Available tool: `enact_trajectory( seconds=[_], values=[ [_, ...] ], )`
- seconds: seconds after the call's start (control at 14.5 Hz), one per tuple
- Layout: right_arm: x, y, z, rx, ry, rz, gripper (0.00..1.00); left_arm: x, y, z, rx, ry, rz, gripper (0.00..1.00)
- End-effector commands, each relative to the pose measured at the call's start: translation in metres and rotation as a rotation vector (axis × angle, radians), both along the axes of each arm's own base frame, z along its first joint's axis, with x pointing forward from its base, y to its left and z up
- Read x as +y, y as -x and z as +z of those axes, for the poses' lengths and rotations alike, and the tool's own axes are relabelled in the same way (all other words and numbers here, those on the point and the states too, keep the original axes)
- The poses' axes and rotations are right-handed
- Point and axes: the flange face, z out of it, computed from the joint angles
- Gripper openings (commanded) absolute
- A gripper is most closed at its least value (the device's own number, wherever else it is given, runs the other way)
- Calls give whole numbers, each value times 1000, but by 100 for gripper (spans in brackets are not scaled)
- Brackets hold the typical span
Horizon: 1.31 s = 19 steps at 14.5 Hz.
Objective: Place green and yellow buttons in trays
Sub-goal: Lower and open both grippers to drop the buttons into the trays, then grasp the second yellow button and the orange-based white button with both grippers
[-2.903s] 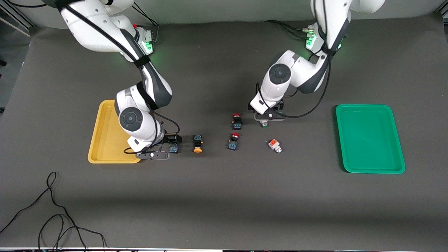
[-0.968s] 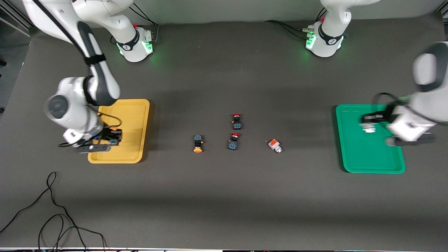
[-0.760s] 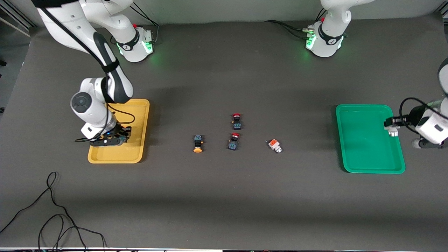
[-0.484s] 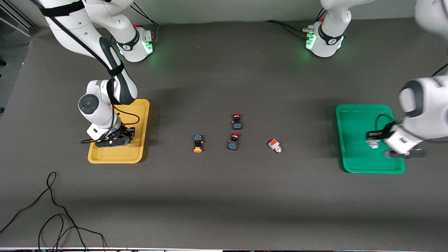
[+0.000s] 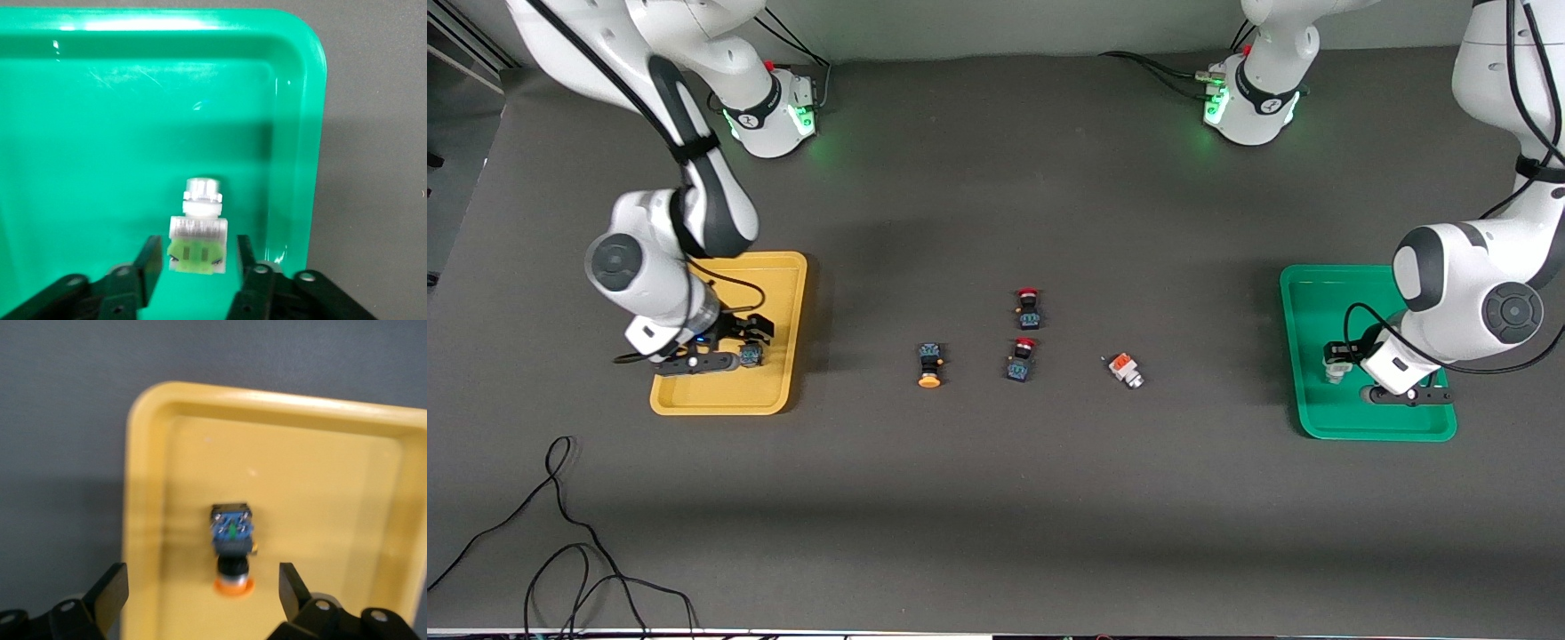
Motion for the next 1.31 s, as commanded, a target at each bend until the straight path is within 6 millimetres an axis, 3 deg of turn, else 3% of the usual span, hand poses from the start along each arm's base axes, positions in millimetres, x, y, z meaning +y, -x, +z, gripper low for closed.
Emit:
enact_trajectory(
  seconds=[0.0, 0.07, 0.21, 0.35, 0.41, 0.62, 0.9, 1.04, 1.24],
  values=[
    [19, -25, 73, 38, -18, -86, 100, 4, -7, 45, 23, -24, -19, 100],
    [39, -33, 93, 35, -16, -85, 100, 7, -14, 72, 41, -28, -19, 100],
    [73, -46, 107, 28, 4, -140, 100, 13, -26, 132, 85, -30, -7, 100],
    [111, -52, 108, 29, -63, -225, 100, 10, -37, 187, 110, -21, 1, 100],
    [123, -57, 106, 41, -122, -275, 100, 3, -39, 204, 114, -22, 6, 100],
    [185, -65, 96, 33, -108, -328, 100, -44, -43, 212, 103, 4, 28, 100],
    [265, -54, 51, -3, -73, -333, 100, -165, -40, 189, 81, -16, 102, 100],
    [284, -49, 23, -13, -56, -315, 100, -220, -34, 180, 72, 5, 172, 100],
    [305, -41, -19, -39, -40, -297, 100, -284, -24, 173, 66, 11, 436, 100]
  ],
)
